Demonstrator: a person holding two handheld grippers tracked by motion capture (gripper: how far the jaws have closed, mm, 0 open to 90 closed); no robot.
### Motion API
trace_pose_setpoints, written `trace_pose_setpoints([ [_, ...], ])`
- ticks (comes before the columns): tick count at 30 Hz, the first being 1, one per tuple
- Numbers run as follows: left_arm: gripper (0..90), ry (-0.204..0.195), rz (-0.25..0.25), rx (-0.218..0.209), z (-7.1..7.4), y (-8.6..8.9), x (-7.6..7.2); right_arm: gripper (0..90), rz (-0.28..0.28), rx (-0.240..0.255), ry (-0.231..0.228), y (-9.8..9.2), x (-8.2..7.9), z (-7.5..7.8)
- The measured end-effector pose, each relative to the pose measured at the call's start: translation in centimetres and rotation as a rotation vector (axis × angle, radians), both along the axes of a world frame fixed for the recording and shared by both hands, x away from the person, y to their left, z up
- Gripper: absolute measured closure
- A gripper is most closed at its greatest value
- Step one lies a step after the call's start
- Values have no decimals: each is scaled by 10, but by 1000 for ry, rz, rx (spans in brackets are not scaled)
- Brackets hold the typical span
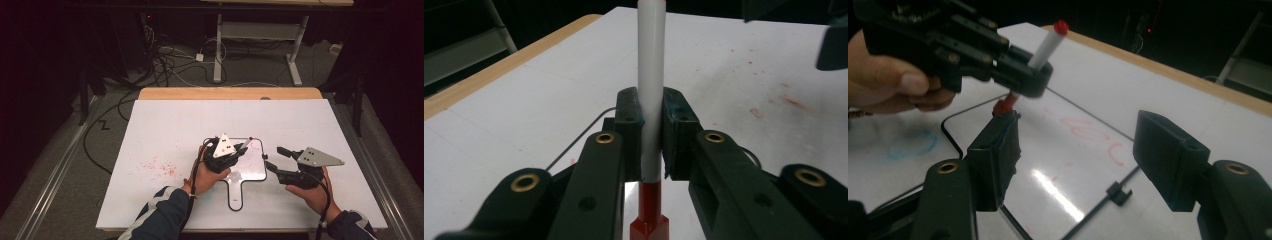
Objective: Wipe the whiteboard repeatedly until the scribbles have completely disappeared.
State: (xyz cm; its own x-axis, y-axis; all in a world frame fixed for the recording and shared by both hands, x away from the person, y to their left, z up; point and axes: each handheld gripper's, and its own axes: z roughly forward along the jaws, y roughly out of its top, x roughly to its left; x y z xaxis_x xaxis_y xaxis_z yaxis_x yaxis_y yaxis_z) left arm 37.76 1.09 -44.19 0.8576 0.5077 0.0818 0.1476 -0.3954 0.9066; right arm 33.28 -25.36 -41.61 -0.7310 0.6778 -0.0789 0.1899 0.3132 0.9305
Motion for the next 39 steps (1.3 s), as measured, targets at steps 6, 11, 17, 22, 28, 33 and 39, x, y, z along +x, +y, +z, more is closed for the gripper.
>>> trace_pose_setpoints([
  [6, 778, 0, -38, -15, -1, -5, -11, 391, 45, 25, -3, 23, 3, 3],
  [11, 778, -8, -63, -38, 1, -7, -18, 456, 63, 56, 21, 35, 9, 2],
  [17, 778, -12, -64, -30, -1, -8, -19, 554, 84, 86, 45, 36, 12, 2],
  [22, 778, -6, -65, -22, -4, -10, -18, 664, 91, 98, 45, 38, 11, 2],
  [28, 778, -8, -66, -20, -4, -12, -19, 711, 94, 94, 46, 38, 12, 0],
  [33, 778, -3, -72, -22, -4, -13, -20, 807, 100, 96, 42, 42, 13, -3],
  [39, 645, -16, -52, 27, -2, -12, -21, 813, 104, 88, 18, 43, 11, 0],
])
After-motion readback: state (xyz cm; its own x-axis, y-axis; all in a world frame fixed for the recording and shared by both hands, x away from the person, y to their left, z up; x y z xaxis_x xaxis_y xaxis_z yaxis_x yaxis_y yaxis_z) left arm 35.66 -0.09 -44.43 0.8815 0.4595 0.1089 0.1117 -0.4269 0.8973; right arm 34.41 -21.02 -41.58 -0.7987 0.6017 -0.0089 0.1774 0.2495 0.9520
